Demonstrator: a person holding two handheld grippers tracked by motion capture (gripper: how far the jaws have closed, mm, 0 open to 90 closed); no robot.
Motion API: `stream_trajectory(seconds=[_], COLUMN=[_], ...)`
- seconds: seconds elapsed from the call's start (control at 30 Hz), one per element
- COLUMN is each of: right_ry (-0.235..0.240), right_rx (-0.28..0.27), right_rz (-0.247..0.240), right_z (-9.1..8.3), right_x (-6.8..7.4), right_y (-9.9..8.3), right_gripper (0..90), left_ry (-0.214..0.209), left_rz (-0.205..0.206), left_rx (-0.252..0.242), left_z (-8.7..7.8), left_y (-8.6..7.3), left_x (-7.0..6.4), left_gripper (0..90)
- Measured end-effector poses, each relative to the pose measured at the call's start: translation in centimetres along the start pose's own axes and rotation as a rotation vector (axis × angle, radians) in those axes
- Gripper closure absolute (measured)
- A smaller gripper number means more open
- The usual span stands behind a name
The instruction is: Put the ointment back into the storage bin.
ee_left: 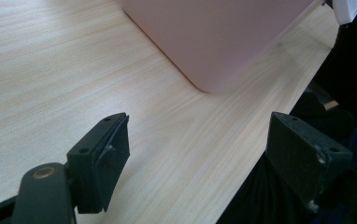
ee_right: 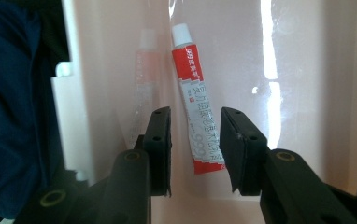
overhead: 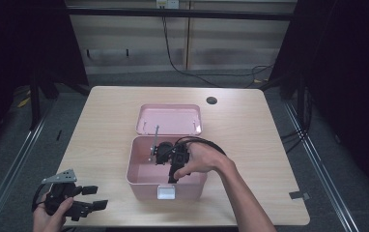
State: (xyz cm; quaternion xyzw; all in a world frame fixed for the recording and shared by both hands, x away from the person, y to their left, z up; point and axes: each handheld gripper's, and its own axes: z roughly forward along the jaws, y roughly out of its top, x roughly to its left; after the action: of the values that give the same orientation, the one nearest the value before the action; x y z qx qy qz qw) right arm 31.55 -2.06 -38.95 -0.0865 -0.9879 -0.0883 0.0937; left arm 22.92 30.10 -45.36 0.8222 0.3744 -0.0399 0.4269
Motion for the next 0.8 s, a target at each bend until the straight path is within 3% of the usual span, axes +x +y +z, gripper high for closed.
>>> stream_trajectory(seconds=[0.17,0.4,0.8], right_ry=[-0.024,-0.016,-0.045], right_rx=[-0.011,-0.028,-0.059], right_rz=[0.008,0.011,0.019], right_z=[-1.1,-2.2,-4.2], right_x=[0.3,0.5,0.9], right_y=[-0.1,-0.4,-0.9], right_gripper=[63.6,62.2,59.9], left_ry=[-0.001,-0.006,-0.006], left_rz=[-0.003,0.003,0.002], left_rx=[-0.001,-0.001,0.0], left_z=[0.0,0.0,0.0], left_y=[0.0,0.0,0.0], left_x=[0.0,0.0,0.0], left_gripper=[21.5,21.5,21.5])
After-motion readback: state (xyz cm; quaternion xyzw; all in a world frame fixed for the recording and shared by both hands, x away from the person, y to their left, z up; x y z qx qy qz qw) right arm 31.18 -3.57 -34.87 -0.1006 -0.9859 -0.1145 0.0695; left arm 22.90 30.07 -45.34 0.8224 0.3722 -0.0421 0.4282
